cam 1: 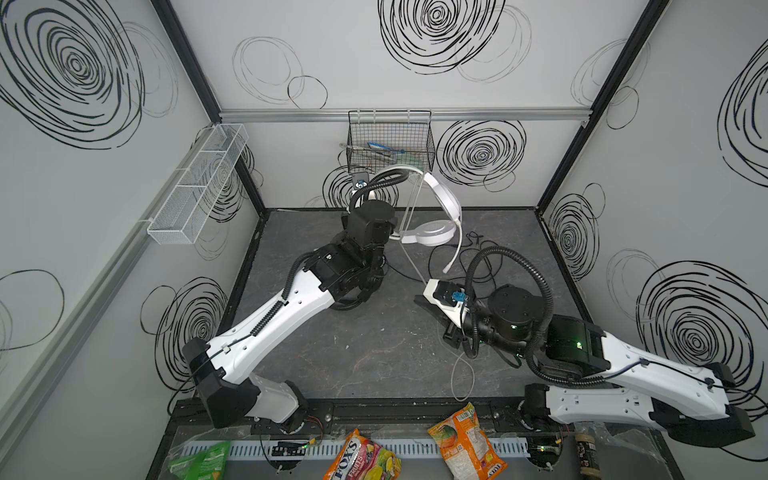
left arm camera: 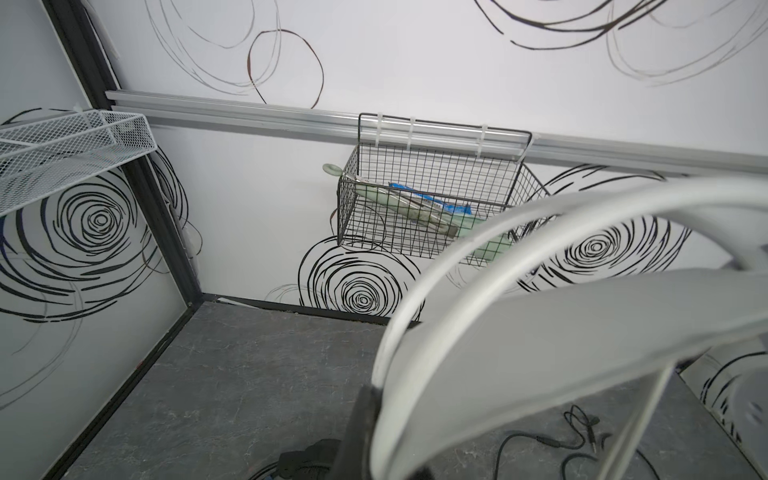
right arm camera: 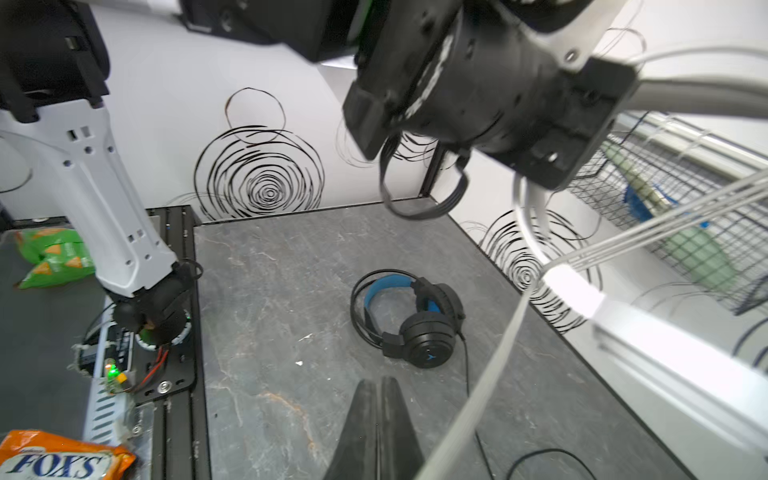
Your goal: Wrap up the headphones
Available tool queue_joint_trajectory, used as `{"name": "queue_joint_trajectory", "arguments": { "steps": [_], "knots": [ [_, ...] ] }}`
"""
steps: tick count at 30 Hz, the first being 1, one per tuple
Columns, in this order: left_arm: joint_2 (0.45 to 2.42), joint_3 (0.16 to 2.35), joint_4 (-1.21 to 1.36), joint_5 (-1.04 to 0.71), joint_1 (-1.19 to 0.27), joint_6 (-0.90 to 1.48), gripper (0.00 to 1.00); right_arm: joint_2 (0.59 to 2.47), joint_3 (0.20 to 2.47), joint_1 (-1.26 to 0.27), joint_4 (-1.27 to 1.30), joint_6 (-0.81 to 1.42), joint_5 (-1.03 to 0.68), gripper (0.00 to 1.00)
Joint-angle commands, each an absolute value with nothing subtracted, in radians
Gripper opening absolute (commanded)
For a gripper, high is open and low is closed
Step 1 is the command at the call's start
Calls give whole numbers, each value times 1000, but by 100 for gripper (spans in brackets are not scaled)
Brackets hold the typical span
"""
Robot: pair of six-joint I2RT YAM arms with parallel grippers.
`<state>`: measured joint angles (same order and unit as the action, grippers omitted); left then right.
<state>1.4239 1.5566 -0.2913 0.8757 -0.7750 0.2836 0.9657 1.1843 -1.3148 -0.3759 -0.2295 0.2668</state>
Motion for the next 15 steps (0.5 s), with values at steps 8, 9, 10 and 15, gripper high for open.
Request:
{"name": "queue_joint_trajectory", "arguments": {
  "steps": [8, 9, 10, 15],
  "knots": [
    [1386, 1474, -195, 987, -849, 43, 0, 977, 1263, -1294, -463, -483, 494, 0],
    [1380, 1467, -195, 985, -858, 27, 0, 979, 1265, -1281, -461, -493, 494, 0],
    [1374, 1458, -194, 984, -870, 7, 0, 981, 1267, -1262, -457, -499, 488, 0],
    [1359, 1441, -265, 932, -906, -4, 0, 983, 1292, -1169, -433, -531, 442, 0]
  ]
}}
